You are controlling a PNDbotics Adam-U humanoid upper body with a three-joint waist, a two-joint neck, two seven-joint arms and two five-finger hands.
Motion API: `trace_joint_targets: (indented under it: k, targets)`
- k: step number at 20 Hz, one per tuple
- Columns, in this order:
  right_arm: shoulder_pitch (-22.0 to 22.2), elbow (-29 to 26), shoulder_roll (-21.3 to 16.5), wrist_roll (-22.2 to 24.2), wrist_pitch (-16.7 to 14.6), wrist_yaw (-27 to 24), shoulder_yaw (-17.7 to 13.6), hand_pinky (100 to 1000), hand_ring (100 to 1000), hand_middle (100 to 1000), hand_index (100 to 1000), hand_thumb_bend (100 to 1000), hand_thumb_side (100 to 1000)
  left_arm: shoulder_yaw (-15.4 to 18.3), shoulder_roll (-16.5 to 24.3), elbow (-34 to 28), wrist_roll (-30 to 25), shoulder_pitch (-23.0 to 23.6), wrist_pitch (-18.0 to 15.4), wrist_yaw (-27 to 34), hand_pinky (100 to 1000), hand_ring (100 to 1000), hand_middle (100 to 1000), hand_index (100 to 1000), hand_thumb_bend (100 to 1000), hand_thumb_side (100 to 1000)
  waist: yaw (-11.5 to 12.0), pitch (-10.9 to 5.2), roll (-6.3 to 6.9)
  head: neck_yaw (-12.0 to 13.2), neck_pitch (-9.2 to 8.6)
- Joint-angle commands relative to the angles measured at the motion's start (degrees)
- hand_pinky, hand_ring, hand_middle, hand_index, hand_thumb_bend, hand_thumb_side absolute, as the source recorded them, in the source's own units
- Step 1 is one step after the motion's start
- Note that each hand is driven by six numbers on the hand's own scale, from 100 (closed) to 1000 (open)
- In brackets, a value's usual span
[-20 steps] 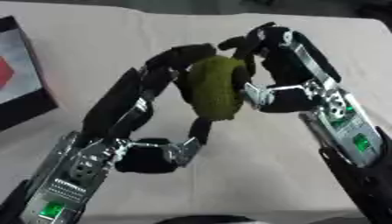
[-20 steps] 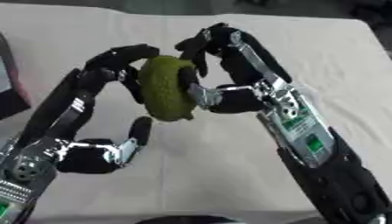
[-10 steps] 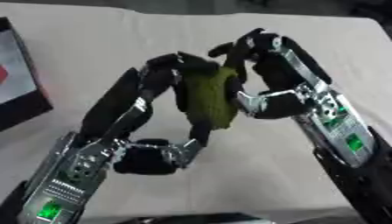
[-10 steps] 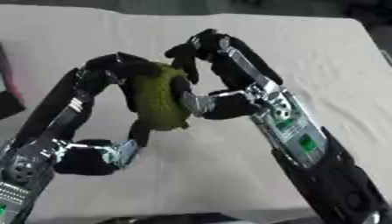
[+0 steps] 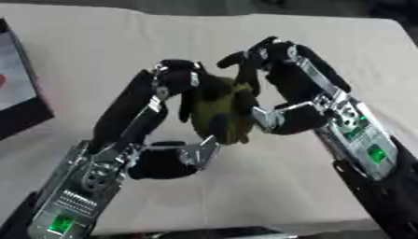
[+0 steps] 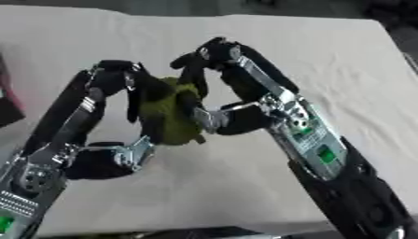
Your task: Pick up the objects with one hand, pass them to the other hand, and then place them into the box on the other side of the table.
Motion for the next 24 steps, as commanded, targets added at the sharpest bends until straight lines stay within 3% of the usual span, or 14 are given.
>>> trace_joint_targets:
  k: [1, 14, 15, 24]
  targets:
    - [-0.6, -1.3, -1.2, -0.3, -0.3, -1.1, -0.8, 773, 413, 291, 304, 100, 100, -0.1, -0.4, -0.2, 0.9, -0.8, 0.2, 0.4, 555, 210, 393, 619, 100, 541, -0.2, -1.19, 0.24, 0.1, 0.34]
    - [-0.5, -1.3, -1.3, -1.4, -0.2, -1.4, -1.0, 771, 416, 302, 316, 100, 107, -0.3, -0.6, 0.5, 2.4, -0.7, 0.3, 0.5, 533, 188, 335, 566, 100, 557, -0.3, -1.22, 0.38, 0.0, 0.34]
    - [-0.5, -1.3, -1.3, -1.4, -0.2, -1.4, -1.1, 769, 414, 296, 309, 100, 111, -0.2, -0.6, 0.5, 2.5, -0.7, 0.3, 0.6, 518, 171, 286, 524, 100, 569, -0.3, -1.23, 0.37, 0.0, 0.34]
    - [-0.2, -1.3, -1.2, -1.9, -0.1, -1.3, -1.2, 741, 386, 238, 244, 100, 100, -0.3, -0.8, 0.3, 3.1, -0.8, 0.5, 0.5, 533, 182, 327, 558, 100, 569, -0.3, -1.28, 0.33, 0.2, 0.34]
